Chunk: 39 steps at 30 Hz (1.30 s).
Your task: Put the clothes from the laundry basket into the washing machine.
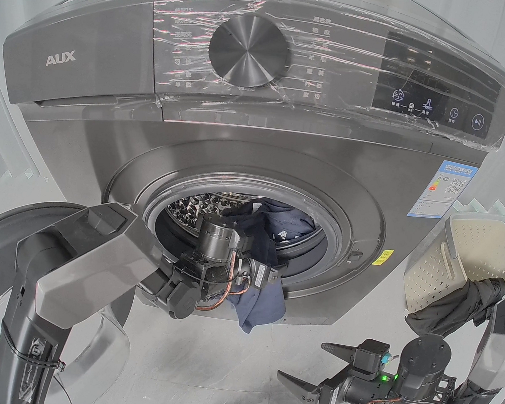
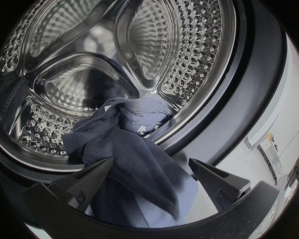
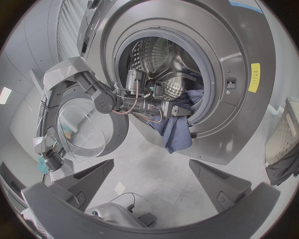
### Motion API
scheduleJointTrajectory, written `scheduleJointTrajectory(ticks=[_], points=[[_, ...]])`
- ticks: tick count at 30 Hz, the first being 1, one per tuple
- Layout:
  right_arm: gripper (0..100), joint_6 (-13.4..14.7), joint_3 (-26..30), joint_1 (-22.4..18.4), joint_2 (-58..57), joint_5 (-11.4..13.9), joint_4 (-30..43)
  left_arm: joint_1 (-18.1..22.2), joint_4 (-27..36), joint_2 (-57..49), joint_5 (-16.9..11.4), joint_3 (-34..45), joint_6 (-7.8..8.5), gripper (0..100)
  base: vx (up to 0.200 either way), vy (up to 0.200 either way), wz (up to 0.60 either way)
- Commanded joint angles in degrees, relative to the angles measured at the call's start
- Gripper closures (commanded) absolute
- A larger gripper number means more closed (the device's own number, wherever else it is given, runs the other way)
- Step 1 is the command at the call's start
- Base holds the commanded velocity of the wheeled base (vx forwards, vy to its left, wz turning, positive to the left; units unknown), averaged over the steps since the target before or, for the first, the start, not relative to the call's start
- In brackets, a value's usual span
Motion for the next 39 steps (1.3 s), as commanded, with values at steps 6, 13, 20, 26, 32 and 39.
scheduleJointTrajectory(ticks=[6, 13, 20, 26, 32, 39], points=[[0, 0.0, -0.3, 0.1, -0.2, 0.0, 0.0, 0.6, -0.3, 1.9, 0.2, -1.4, -0.12, 100, 0.0, 0.0, 0.0], [0, 0.0, -0.7, 0.2, 0.0, -0.1, 0.0, 1.6, -2.4, 2.4, 1.5, -7.7, -0.91, 100, 0.0, 0.0, 0.0], [0, 0.3, -1.0, 0.3, 0.0, -0.7, 0.0, 4.8, -5.1, 8.6, 8.4, -21.4, -1.88, 100, 0.0, 0.0, 0.0], [0, 0.5, -1.1, 0.5, 0.1, -0.8, 0.0, 6.5, -5.1, 13.2, 11.3, -33.1, -1.97, 100, 0.0, 0.0, 0.0], [0, 0.5, -1.1, 0.4, 0.2, -0.7, 0.0, 6.5, -5.1, 14.0, 11.6, -34.1, -1.88, 0, 0.0, 0.0, 0.0], [0, 0.5, -1.1, 0.4, 0.3, -0.7, 0.0, 5.4, -4.4, 9.9, 10.7, -25.1, -1.79, 0, 0.0, 0.0, 0.0]])
